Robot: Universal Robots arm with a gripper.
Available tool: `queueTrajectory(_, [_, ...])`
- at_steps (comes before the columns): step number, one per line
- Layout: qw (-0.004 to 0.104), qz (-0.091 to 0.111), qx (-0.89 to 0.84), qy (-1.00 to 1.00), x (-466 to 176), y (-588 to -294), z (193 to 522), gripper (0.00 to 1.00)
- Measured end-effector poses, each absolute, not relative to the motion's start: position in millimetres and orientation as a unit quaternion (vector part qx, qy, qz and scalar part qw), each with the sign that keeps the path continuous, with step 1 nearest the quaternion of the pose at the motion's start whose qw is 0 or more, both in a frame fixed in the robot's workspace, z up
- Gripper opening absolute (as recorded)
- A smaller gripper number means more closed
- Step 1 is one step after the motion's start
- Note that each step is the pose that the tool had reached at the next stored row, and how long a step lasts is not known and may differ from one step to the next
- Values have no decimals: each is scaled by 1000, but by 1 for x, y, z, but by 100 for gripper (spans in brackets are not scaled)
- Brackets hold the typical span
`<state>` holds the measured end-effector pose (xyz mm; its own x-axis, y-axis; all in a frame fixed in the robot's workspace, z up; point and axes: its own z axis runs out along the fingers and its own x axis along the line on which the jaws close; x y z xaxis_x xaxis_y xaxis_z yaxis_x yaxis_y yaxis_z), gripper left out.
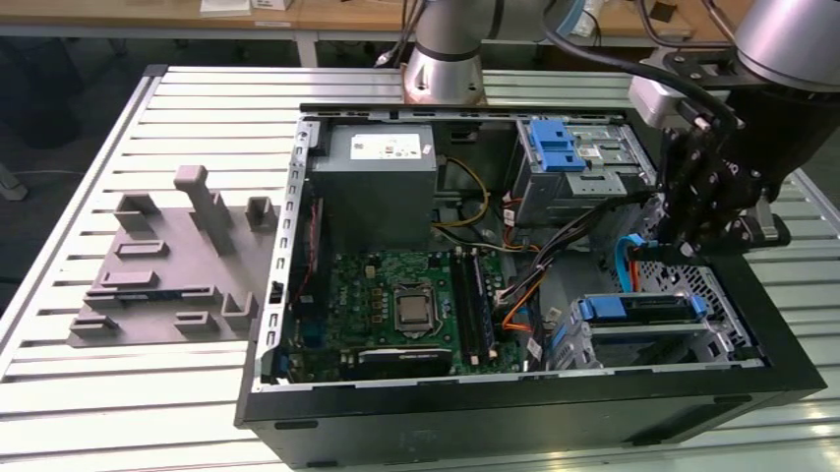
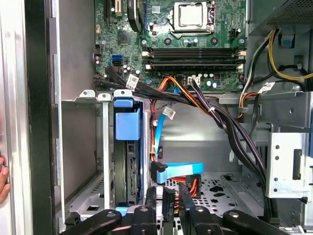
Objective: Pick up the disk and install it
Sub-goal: 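Insert the first disk wire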
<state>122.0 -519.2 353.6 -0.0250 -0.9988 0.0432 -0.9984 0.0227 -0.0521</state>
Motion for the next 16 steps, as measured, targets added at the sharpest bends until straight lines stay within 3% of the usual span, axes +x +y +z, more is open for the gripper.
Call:
queueTrajectory(4, [2, -35, -698, 715, 122, -519, 353, 31])
queueTrajectory(6, [1, -34, -698, 715, 124, -519, 353, 18])
queueTrajectory(16, [-8, -26, -699, 715, 126, -525, 348, 16])
